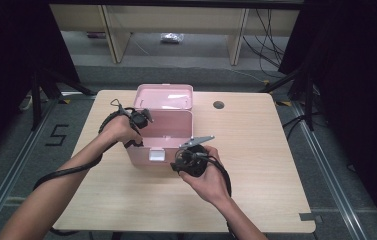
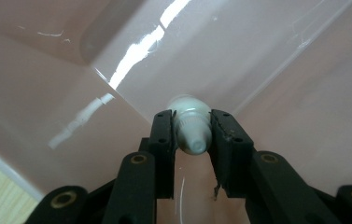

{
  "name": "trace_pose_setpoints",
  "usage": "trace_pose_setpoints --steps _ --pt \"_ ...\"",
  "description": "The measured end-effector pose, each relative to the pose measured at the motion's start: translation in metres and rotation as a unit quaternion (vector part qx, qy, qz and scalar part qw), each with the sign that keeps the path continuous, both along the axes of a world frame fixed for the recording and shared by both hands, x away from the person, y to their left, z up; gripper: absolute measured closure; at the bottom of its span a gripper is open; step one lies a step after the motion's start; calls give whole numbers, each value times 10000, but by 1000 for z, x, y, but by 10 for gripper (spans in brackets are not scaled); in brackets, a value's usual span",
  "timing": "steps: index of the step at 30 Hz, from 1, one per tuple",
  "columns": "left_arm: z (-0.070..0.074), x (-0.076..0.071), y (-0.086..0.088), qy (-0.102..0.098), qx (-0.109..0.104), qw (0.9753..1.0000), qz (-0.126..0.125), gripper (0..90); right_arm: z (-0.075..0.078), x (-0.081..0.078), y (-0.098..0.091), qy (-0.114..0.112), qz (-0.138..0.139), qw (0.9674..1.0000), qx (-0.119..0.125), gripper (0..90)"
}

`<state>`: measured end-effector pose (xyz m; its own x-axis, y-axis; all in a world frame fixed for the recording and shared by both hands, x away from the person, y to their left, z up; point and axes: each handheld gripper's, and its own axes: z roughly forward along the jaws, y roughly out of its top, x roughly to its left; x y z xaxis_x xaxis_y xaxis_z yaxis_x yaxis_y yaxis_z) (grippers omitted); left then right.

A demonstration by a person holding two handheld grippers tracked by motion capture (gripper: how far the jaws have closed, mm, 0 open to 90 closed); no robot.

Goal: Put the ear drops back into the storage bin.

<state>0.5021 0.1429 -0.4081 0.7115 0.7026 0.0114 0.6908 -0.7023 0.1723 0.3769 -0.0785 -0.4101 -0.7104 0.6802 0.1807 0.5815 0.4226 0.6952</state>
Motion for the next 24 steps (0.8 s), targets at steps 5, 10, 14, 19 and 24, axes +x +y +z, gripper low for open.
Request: trace_pose_setpoints --steps 5,10,14,19,24 --pt "-1 1 -1 25 -10 10000 22 706 0 1 0 -17 23 10000 10 747" --pt "0 2 0 89 34 10000 -12 705 1 0 0 33 -22 10000 19 746" --pt "0 2 -1 72 22 10000 -4 702 1 0 0 8 22 10000 28 745" --pt "2 3 0 -25 66 9999 -103 672 2 1 -1 11 -23 10000 37 742" --pt "5 2 2 -60 23 10000 -44 655 2 1 -1 -3 -17 10000 43 739"
